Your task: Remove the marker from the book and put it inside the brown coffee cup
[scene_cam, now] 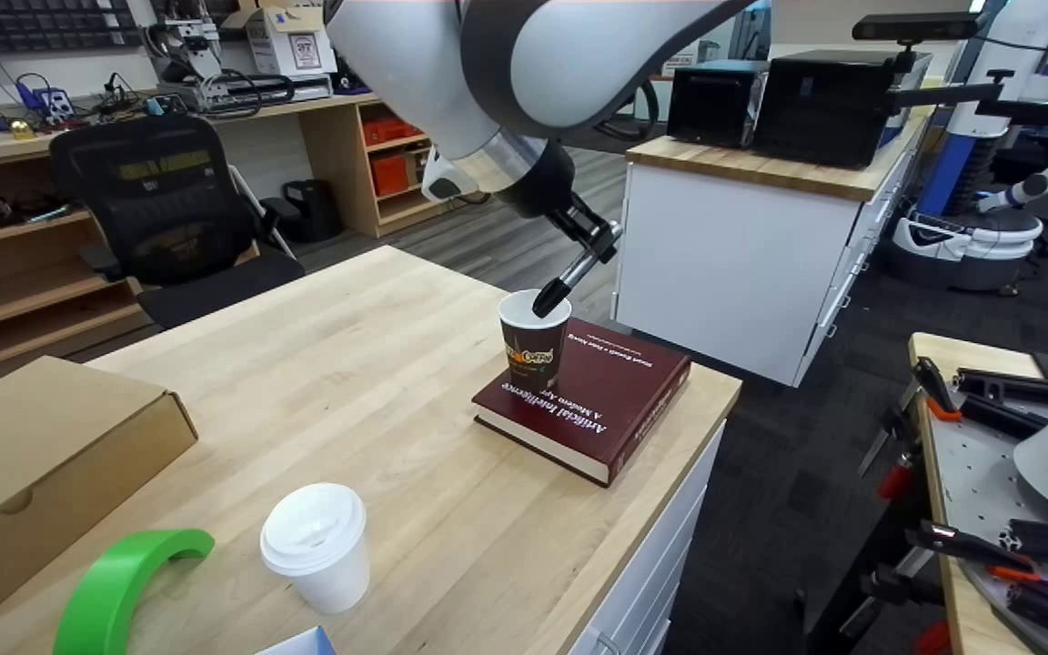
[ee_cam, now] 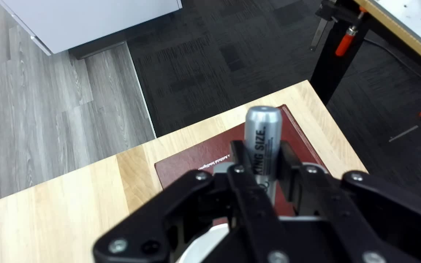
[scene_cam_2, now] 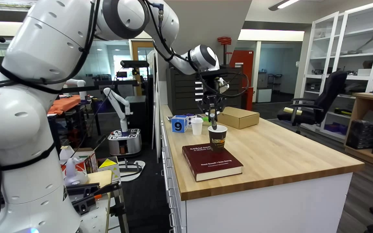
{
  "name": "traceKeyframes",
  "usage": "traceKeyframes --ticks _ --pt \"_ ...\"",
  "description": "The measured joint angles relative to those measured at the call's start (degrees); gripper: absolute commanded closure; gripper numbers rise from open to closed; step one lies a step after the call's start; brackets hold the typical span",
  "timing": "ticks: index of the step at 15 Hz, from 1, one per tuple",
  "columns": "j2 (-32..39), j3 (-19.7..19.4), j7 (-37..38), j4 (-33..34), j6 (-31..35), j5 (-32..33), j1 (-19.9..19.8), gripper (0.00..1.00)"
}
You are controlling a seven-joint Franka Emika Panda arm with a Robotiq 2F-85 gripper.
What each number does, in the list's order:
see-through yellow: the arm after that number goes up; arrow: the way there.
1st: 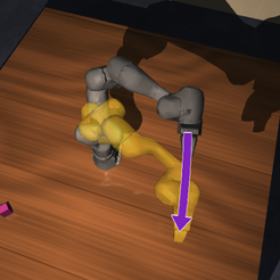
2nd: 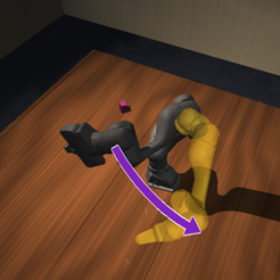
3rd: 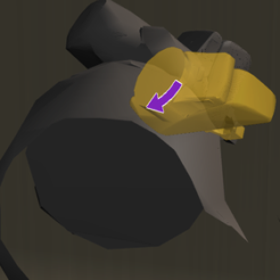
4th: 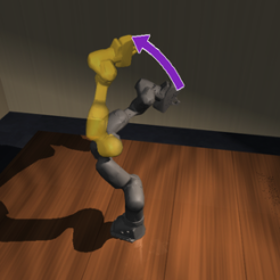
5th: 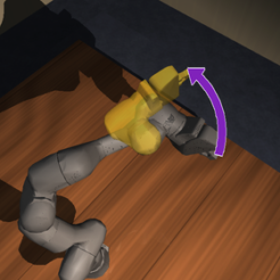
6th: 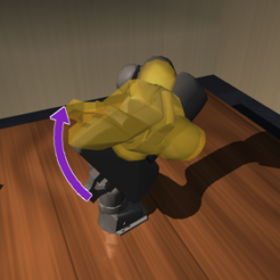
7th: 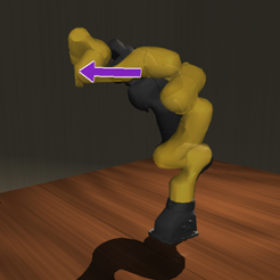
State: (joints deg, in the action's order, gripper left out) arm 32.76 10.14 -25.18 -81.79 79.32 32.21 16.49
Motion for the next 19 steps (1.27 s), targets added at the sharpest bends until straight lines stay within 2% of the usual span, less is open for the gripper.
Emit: traceKeyframes --ticks 1,2,4,10,12,19 --pt "1.3 0.0 -0.7 1.0 -0.8 1.0 0.5 0.93" --pt "2.5 0.0 -1.4 2.1 -1.6 1.9 1.1 0.51" --pt "4.6 0.0 -2.6 4.0 -2.9 3.3 2.2 0.45" --pt "5.5 0.2 -4.7 8.4 -3.6 4.1 3.2 0.06" --pt "4.5 0.2 -4.8 9.3 -3.4 3.7 2.8 0.00" --pt "0.0 0.0 -2.3 9.3 -2.8 -3.9 -1.4 0.00"
